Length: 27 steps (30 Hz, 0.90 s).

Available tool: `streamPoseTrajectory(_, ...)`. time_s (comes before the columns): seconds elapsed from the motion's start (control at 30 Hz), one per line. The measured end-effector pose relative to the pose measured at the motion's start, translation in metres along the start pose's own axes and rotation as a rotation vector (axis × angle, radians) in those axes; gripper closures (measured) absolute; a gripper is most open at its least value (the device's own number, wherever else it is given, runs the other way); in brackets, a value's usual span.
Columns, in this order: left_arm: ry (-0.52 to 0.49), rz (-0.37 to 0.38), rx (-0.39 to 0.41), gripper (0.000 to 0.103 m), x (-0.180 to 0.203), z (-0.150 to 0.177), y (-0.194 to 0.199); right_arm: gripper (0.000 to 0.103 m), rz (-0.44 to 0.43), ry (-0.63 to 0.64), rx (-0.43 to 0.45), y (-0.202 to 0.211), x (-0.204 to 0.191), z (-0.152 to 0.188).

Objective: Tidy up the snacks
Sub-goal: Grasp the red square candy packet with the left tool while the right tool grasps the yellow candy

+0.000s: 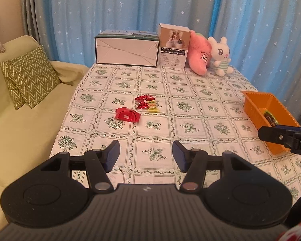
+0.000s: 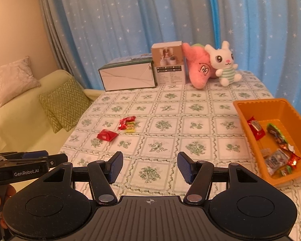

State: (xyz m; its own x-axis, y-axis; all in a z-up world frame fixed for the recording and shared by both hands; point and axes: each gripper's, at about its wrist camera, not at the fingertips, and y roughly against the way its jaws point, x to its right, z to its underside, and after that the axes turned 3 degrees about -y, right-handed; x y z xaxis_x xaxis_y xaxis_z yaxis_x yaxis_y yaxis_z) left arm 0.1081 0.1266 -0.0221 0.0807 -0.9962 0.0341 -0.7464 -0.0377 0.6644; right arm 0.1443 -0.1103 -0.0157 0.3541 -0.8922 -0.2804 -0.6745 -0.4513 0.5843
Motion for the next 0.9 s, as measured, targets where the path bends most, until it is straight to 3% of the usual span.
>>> streamPoseTrajectory(0.67,-0.056,-0.008,-0.061,0.05,-0.053,-0.022,-0.14,0.043,-0.039,0.081,-0.094,-0.147,-0.003,-0.019)
streamPoseTrajectory(0.9,-0.098,0.035,-0.102,0.05,-0.066,-0.031,-0.188,0.043,-0.061,0.113,-0.107,-0.191,-0.007,-0.034)
